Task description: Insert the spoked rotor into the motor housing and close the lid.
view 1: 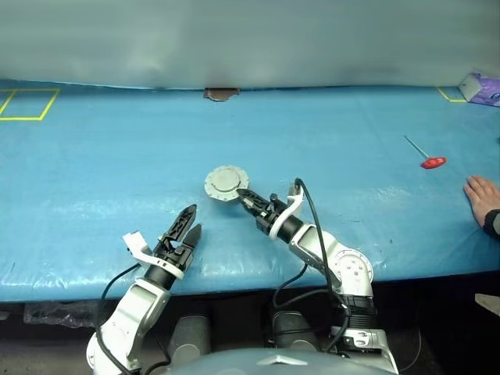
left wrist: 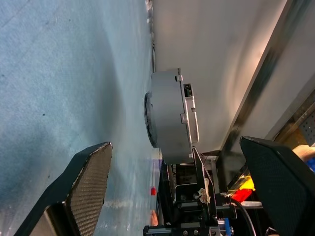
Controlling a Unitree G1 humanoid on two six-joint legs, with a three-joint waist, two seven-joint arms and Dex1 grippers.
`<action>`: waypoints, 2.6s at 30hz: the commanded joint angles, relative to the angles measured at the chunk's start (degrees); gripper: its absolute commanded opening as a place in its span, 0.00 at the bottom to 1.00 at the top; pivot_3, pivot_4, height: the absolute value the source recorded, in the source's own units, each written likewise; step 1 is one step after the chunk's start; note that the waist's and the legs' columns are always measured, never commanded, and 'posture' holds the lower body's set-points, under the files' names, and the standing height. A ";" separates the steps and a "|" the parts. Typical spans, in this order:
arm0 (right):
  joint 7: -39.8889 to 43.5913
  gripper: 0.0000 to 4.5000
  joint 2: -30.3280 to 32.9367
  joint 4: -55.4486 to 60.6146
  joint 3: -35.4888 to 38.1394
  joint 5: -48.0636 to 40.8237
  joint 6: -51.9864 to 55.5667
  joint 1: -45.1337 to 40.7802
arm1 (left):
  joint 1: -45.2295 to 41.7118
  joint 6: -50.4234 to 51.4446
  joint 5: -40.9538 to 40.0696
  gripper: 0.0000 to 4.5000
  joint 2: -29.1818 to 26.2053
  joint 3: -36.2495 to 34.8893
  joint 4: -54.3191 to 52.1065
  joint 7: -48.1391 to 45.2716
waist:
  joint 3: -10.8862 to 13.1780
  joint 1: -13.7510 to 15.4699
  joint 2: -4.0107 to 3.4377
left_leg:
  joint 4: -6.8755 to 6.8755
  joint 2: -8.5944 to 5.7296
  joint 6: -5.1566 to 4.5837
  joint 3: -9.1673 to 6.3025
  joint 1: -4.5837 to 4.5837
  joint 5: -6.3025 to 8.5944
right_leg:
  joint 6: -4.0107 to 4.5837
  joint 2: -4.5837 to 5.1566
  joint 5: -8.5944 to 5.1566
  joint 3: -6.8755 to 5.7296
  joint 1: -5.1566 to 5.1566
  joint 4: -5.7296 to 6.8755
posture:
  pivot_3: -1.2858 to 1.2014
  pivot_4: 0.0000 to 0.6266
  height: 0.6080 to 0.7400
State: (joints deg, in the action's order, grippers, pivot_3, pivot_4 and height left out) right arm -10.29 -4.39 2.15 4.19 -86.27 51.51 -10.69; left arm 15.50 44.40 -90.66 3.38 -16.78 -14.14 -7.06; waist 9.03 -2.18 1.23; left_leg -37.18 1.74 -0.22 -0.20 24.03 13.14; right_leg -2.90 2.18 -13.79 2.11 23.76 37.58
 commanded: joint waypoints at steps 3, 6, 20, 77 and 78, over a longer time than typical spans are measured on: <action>0.86 0.25 -3.89 5.47 -3.83 -4.66 1.45 0.42 | -0.67 -0.48 -1.24 1.00 0.68 1.88 0.30 -6.02 | 0.00 0.03 0.00 | -0.01 -0.01 0.00 -0.01 0.00 0.00 | -0.01 0.00 -0.01 0.00 -0.01 -0.02 | 0.52 0.24 1.00; 0.15 0.25 -3.58 6.00 -5.32 -6.27 2.22 1.01 | -0.81 -1.14 -0.96 1.00 0.85 2.40 0.77 -6.79 | 0.00 0.02 0.00 | -0.01 -0.01 0.00 -0.01 0.01 0.00 | -0.01 0.01 0.00 0.01 -0.01 -0.04 | 0.52 0.24 1.00; -2.46 0.25 -0.96 8.50 -9.17 -10.79 3.55 3.34 | -1.83 -5.86 -0.65 0.92 2.85 4.85 0.46 -6.95 | 0.01 0.04 0.02 | -0.01 0.00 0.00 -0.03 0.06 0.00 | -0.04 0.00 -0.01 -0.01 0.00 -0.12 | 0.52 0.24 1.00; 23.29 1.00 16.37 14.88 -24.77 80.87 -46.56 17.64 | -66.90 -32.50 37.52 0.70 -16.17 -19.34 76.71 3.11 | 0.05 0.83 0.27 | -0.61 -0.12 -0.03 -0.06 0.39 0.01 | -0.89 -0.12 0.84 -0.06 -0.28 -0.62 | 0.52 0.24 1.00; 23.39 1.00 16.19 14.75 -24.69 81.06 -46.39 17.68 | -66.49 -32.24 38.10 0.75 -16.41 -19.51 76.34 3.34 | 0.04 0.76 0.26 | -0.62 -0.12 -0.01 -0.06 0.38 -0.01 | -0.90 -0.12 0.87 -0.05 -0.29 -0.62 | 0.52 0.24 1.00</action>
State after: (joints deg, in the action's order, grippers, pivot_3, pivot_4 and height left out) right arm 12.74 12.29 15.98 -21.40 -5.53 5.72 7.05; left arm -51.28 13.07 -54.09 -11.64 -35.40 61.45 -4.93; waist 9.06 -1.42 1.49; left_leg -37.80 1.63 -0.22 -0.24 24.36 13.12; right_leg -3.79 2.07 -12.89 2.08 23.44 36.96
